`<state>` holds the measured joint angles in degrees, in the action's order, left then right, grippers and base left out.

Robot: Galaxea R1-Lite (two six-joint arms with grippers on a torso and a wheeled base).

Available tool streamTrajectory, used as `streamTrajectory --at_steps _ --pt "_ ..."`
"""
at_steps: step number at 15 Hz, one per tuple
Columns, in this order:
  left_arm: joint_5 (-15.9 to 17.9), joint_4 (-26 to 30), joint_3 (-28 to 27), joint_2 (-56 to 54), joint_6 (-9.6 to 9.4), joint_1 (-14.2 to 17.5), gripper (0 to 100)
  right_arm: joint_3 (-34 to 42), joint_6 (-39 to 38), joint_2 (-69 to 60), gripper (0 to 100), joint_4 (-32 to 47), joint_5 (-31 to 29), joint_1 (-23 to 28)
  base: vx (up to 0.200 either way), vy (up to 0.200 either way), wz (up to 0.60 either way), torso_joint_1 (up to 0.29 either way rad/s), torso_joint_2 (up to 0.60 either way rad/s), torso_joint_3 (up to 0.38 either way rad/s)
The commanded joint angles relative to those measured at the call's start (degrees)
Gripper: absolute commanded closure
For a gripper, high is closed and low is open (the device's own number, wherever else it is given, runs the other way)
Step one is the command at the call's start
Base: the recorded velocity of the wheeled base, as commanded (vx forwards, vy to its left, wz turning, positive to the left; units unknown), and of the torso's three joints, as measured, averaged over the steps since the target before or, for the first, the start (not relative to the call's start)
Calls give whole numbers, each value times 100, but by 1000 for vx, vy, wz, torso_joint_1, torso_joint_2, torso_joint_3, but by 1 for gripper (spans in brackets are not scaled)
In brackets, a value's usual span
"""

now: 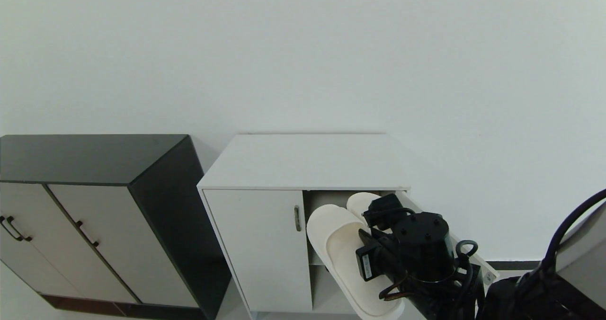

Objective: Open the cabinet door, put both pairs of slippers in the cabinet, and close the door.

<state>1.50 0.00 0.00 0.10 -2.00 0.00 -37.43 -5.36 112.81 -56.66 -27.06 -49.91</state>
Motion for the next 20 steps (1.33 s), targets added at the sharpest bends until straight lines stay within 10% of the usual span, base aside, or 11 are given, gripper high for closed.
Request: streamTrajectory --at_steps 1,20 --pt "-1 0 0 -1 -2 0 100 16 0 30 100 6 -1 -1 0 0 0 0 0 0" --pt "-1 0 0 -1 -2 0 100 69 0 145 100 -99 -1 16 0 0 0 -170 402 227"
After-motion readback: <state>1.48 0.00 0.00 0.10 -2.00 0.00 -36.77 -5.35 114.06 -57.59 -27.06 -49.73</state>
